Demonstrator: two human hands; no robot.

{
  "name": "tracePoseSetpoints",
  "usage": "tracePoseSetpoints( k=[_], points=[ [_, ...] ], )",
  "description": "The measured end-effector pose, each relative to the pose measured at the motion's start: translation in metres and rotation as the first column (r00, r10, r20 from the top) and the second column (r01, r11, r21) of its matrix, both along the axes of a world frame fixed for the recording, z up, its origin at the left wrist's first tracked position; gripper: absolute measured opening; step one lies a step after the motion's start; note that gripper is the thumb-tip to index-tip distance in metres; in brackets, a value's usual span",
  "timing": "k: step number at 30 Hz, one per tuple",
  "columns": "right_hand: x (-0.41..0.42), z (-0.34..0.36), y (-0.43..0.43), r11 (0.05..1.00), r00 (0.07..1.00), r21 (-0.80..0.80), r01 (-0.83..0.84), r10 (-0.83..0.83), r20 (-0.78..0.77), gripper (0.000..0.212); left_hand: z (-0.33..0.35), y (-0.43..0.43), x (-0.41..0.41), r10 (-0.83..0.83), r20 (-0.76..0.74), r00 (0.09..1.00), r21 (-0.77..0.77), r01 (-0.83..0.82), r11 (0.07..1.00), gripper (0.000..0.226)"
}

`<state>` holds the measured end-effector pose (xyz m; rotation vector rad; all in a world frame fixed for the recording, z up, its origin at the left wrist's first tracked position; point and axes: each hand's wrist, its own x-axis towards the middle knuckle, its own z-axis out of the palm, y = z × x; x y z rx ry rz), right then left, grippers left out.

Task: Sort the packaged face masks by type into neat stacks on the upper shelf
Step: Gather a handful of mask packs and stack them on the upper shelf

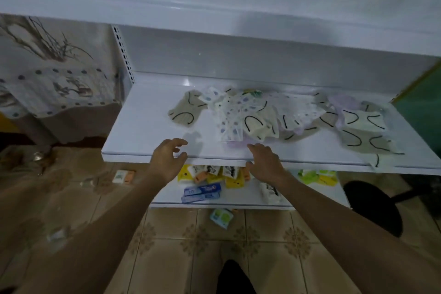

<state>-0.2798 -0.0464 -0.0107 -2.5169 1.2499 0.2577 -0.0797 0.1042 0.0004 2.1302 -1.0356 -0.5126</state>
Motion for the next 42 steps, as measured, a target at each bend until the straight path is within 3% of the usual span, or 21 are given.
tracePoseSetpoints(
  k=[6,11,15,19,21,24,26,29,33,35,37,39,42],
  points=[
    [0.023,-0.026,-0.062,0.994,0.997,0.075,-0.080,0.081,-0.010,0.054,-0.037,-0.060,-0.007,0.242,-0.311,0.919,0.102,-0.221,0.970,0.025],
    [0.060,-0.038,-0.122,0.982,0.985,-0.092,-0.165,0.161,-0.057,0.059,-0.058,-0.113,-0.008,0.287,-0.383,0.878,0.103,-0.268,0.958,0.028],
    [0.090,-0.046,-0.149,0.989,0.988,-0.080,-0.122,0.114,-0.101,0.068,-0.072,-0.152,-0.011,0.280,-0.451,0.848,0.115,-0.256,0.960,0.038],
    [0.095,-0.063,-0.139,0.988,0.986,-0.041,-0.146,0.142,-0.086,0.067,-0.086,-0.173,-0.004,0.404,-0.518,0.754,0.208,-0.347,0.914,0.039],
    [0.088,-0.075,-0.129,0.976,0.976,-0.032,-0.214,0.215,0.032,0.062,-0.090,-0.181,-0.003,0.436,-0.584,0.684,0.197,-0.402,0.894,0.033],
    [0.075,-0.083,-0.131,0.956,0.909,0.080,-0.283,0.240,0.341,0.048,-0.086,-0.190,0.000,0.497,-0.696,0.519,0.239,-0.484,0.841,0.034],
    [0.066,-0.085,-0.141,0.957,0.880,0.117,-0.265,0.190,0.435,0.042,-0.084,-0.194,0.002,0.509,-0.687,0.520,0.246,-0.492,0.835,0.032],
    [0.057,-0.087,-0.158,0.980,0.862,0.051,-0.191,0.143,0.486,0.037,-0.084,-0.198,0.002,0.475,-0.646,0.597,0.257,-0.416,0.872,0.029],
    [0.066,-0.085,-0.154,0.988,0.769,0.130,0.087,-0.149,0.622,0.029,-0.087,-0.200,-0.010,0.369,-0.624,0.689,0.222,-0.296,0.929,0.015],
    [0.069,-0.084,-0.151,0.985,0.731,0.072,0.155,-0.163,0.663,0.028,-0.084,-0.196,-0.013,0.356,-0.573,0.738,0.202,-0.294,0.934,0.014],
    [0.065,-0.085,-0.155,0.996,0.826,0.009,0.088,-0.078,0.558,0.034,-0.080,-0.183,-0.009,0.373,-0.448,0.813,0.220,-0.304,0.927,0.015],
    [0.059,-0.085,-0.161,0.991,0.957,-0.115,-0.064,0.094,0.276,0.035,-0.080,-0.161,0.002,0.407,-0.349,0.844,0.231,-0.343,0.910,0.019],
    [0.066,-0.074,-0.165,0.976,1.000,-0.220,-0.001,0.006,0.019,0.043,-0.085,-0.126,0.024,0.514,-0.293,0.806,0.264,-0.448,0.854,0.031]
  ],
)
